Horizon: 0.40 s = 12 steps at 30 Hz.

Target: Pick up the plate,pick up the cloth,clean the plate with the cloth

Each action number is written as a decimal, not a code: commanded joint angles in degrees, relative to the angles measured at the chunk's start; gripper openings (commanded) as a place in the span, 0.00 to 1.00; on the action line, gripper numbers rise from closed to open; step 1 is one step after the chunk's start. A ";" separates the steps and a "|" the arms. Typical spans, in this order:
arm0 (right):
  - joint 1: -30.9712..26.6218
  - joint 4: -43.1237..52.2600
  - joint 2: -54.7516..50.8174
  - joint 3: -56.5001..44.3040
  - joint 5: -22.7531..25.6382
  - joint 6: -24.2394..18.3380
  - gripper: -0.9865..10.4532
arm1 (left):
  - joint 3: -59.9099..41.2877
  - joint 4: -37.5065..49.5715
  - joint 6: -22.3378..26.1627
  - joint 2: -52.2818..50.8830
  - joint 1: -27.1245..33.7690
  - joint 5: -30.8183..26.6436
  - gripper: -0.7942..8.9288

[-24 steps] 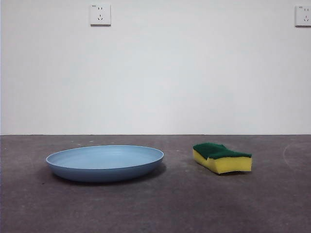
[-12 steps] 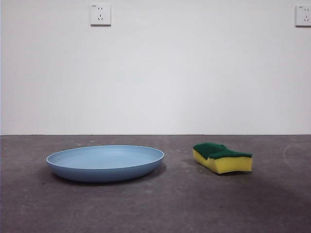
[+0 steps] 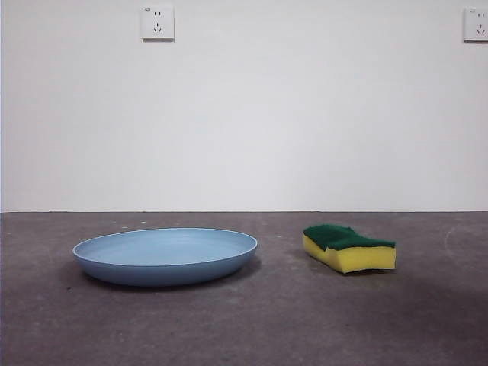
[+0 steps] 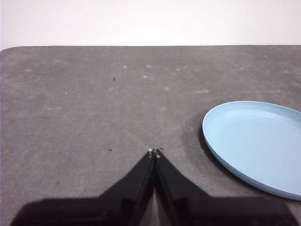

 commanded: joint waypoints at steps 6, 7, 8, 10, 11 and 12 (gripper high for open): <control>0.00 -2.67 -0.17 -0.72 -0.15 0.98 0.09 | -0.76 0.13 0.66 -0.11 0.15 0.24 0.08; 0.00 -2.67 -0.17 -0.72 -0.15 1.40 0.09 | -0.76 0.13 0.66 -0.11 0.15 0.22 0.08; 0.00 -2.64 -0.17 -0.72 -0.13 2.71 0.09 | -0.76 0.13 0.66 -0.11 0.15 0.22 0.08; 0.00 -2.64 -0.13 -0.70 0.04 3.32 0.09 | -0.76 0.13 0.66 -0.11 0.15 0.22 0.08; 0.00 -2.64 -0.13 -0.70 0.28 3.32 0.09 | -0.76 0.13 0.66 -0.11 0.15 0.24 0.08; 0.00 -2.64 -0.13 -0.70 0.39 3.32 0.09 | -0.76 0.13 0.66 -0.11 0.15 0.22 0.08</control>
